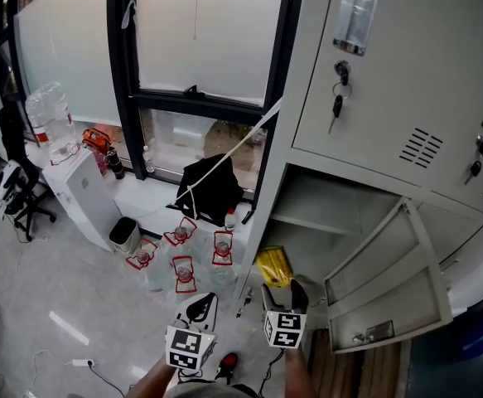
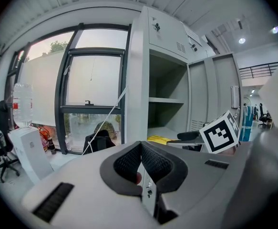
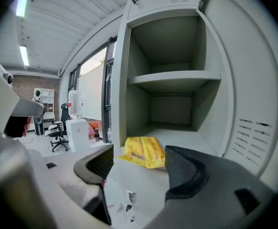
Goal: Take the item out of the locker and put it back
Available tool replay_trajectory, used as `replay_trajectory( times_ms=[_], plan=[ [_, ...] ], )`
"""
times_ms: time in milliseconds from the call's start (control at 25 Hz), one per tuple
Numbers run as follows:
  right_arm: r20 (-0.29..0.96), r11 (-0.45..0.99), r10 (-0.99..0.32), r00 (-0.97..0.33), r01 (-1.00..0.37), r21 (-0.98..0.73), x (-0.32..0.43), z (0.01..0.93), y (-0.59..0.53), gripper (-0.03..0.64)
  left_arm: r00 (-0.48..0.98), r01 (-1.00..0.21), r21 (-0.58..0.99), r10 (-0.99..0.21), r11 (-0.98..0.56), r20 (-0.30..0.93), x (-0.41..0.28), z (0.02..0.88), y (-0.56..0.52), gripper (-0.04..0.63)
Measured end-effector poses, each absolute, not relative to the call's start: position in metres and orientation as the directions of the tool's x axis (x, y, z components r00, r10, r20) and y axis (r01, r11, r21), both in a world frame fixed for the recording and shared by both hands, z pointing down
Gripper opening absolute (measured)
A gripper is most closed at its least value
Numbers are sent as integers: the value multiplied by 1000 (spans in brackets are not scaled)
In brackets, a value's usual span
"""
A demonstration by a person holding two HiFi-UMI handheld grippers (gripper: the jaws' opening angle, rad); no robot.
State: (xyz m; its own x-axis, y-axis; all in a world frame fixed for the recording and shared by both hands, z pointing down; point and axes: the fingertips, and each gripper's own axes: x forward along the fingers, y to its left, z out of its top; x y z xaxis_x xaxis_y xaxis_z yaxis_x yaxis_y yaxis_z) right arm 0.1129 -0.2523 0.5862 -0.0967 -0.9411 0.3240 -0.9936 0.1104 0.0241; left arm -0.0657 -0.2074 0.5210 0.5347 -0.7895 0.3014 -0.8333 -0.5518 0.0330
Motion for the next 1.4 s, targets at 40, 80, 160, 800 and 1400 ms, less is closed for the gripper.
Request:
replay_trajectory(
  times_ms=[40,80,160,800,1400],
  plan=[
    [319,108,-943,-95,-994,25,113,583,-249,322,536,-832,33,-789,-553,299,-66,520,-205,21],
    [313,107,-945,-93,-994,26,112,580,-245,322,538,-831,32,-789,-555,297,-66,519,-202,23],
    [297,104,-950,-92,-994,25,111,572,-237,322,544,-827,30,-787,-561,290,-65,516,-198,23],
    [154,43,-987,-44,-999,-4,104,492,-114,159,639,-758,7,-740,-652,209,-49,482,-129,21],
    [100,-34,-994,33,-999,-9,98,491,3,26,686,-716,-10,-705,-698,179,-48,481,-37,21]
  ],
)
